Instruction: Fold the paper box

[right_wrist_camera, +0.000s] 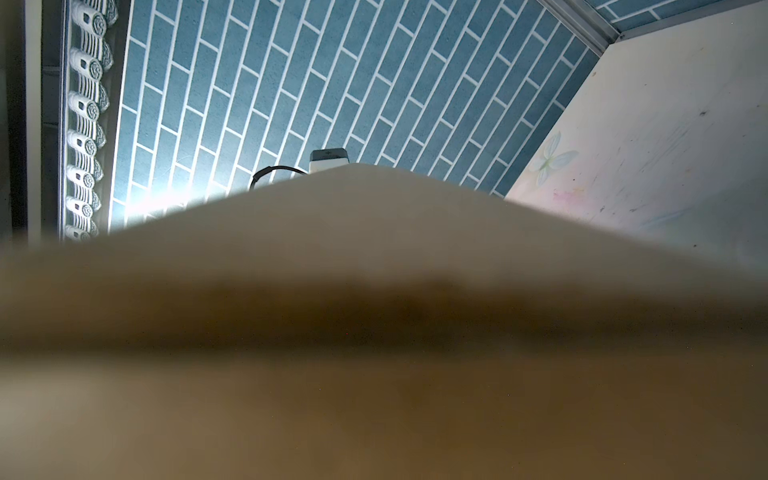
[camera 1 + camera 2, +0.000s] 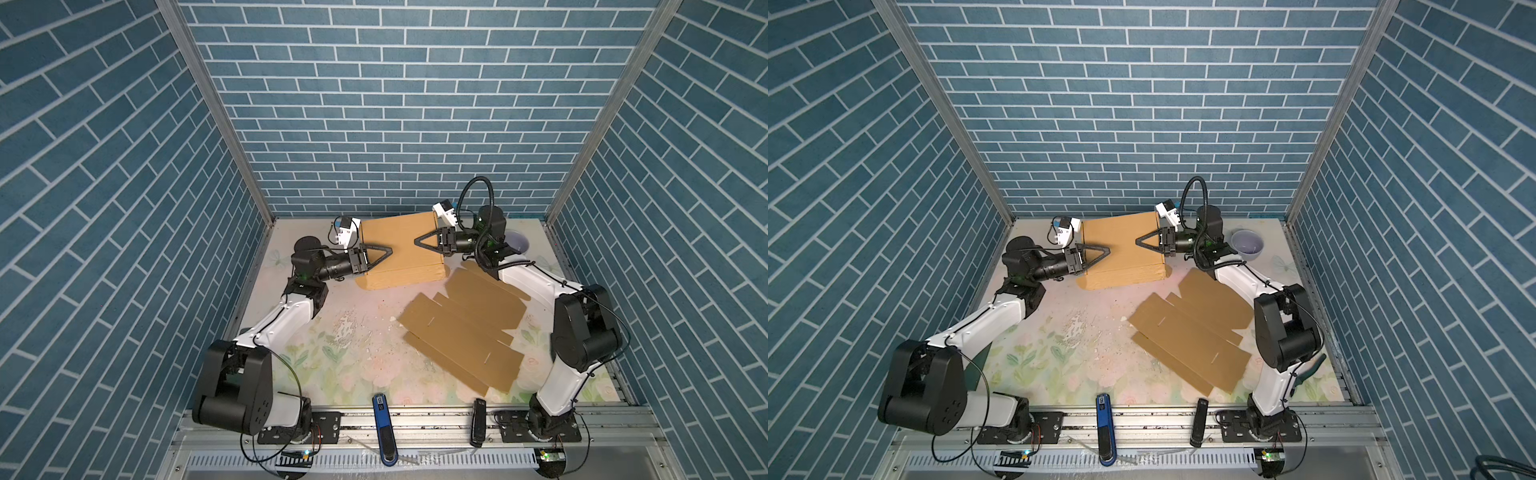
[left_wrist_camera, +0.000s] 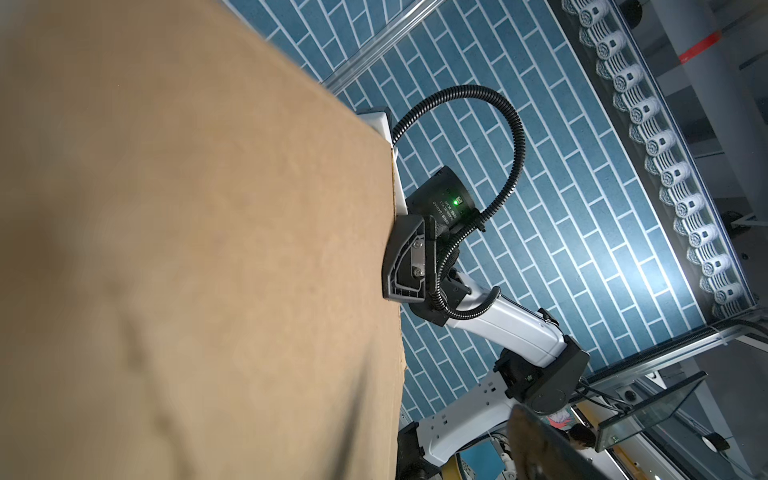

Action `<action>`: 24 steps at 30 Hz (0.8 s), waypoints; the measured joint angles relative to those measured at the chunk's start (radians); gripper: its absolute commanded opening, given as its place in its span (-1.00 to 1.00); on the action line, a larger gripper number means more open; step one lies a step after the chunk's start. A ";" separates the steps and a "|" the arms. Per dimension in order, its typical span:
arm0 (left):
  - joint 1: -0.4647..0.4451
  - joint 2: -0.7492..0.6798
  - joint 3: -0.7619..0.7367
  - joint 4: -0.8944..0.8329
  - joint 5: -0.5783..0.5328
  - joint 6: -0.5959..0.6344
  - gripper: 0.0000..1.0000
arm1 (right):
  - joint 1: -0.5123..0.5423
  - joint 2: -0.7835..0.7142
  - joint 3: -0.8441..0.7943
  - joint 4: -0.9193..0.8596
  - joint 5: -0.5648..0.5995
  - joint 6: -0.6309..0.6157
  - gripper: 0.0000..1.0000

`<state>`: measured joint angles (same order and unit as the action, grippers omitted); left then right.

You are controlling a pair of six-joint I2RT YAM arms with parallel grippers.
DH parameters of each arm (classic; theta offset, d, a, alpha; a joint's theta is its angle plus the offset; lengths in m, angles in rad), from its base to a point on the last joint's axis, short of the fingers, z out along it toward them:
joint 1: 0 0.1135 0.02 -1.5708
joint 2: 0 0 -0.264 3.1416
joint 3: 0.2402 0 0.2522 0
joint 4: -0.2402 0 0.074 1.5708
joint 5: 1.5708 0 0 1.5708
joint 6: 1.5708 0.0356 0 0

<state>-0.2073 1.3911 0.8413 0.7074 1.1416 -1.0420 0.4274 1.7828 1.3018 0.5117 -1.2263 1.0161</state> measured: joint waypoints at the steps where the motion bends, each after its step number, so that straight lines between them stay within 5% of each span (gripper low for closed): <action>1: -0.001 0.000 0.000 0.000 0.003 0.000 0.94 | -0.002 0.000 -0.004 0.007 -0.003 0.003 -0.41; 8: -0.005 0.001 0.000 0.029 0.008 -0.016 0.69 | -0.011 0.000 -0.013 0.069 -0.025 0.075 -0.43; 24: -0.030 0.132 0.030 0.226 -0.018 -0.171 0.53 | -0.030 0.015 -0.011 0.075 -0.021 0.084 -0.42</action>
<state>-0.2375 1.5234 0.8711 0.9337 1.1233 -1.2133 0.3973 1.7977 1.2911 0.5869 -1.2469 1.0996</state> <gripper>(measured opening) 0.775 0.407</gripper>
